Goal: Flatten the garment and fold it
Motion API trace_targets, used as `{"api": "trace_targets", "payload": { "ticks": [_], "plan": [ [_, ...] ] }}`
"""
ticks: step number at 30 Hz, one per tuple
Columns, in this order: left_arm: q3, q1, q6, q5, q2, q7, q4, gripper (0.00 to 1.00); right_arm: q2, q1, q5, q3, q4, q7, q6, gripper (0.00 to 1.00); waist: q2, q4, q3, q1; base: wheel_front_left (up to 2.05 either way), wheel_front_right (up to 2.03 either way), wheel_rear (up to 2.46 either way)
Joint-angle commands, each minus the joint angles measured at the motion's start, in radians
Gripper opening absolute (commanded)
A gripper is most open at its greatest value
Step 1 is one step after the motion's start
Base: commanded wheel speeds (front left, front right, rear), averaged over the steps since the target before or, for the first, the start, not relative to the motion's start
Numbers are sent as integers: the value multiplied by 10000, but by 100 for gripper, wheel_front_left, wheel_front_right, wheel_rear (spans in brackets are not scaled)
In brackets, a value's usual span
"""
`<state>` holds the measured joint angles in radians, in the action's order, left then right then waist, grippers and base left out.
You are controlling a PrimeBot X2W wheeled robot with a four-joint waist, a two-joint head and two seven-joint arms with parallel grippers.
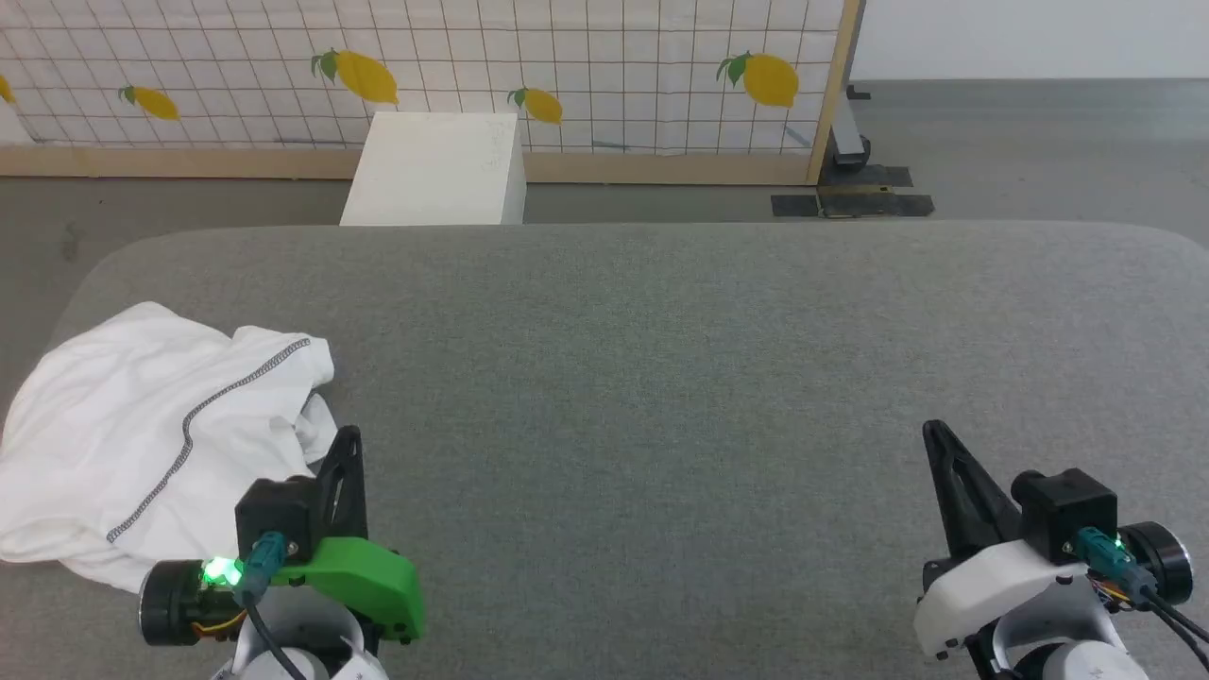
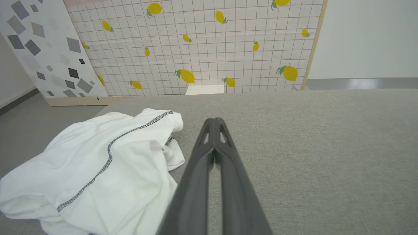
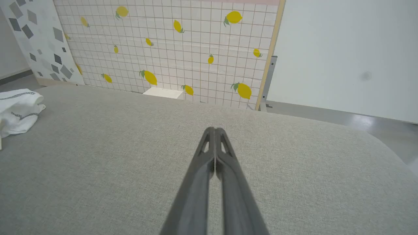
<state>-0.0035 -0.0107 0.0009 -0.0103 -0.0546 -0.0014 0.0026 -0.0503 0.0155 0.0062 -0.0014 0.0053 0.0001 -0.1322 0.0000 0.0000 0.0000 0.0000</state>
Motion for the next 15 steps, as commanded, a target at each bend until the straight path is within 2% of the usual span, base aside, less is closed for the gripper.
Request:
{"api": "trace_targets", "payload": {
  "ticks": [1, 3, 4, 15],
  "plan": [
    [35, 107, -9, 103, 43, 14, -26, 0, 1, -155, -62, 14, -53, -1, 15, 0, 0, 0, 0, 0, 0, 0, 0],
    [4, 0, 0, 0, 0, -1, 0, 0, 0, 0, 2, 3, 0, -1, 0, 0, 0, 0, 0, 0, 0, 0, 0],
    [-6, -2, 0, -5, -2, -1, 2, 100, 0, 4, 6, -3, 5, -1, 0, 100, 0, 0, 0, 0, 0, 0, 0],
    [-100, 7, 42, -97, 1, -174, 143, 100, 0, 30, 249, -33, 207, -176, 1, 100, 0, 6, 3, 0, 0, 0, 0]
  ]
}}
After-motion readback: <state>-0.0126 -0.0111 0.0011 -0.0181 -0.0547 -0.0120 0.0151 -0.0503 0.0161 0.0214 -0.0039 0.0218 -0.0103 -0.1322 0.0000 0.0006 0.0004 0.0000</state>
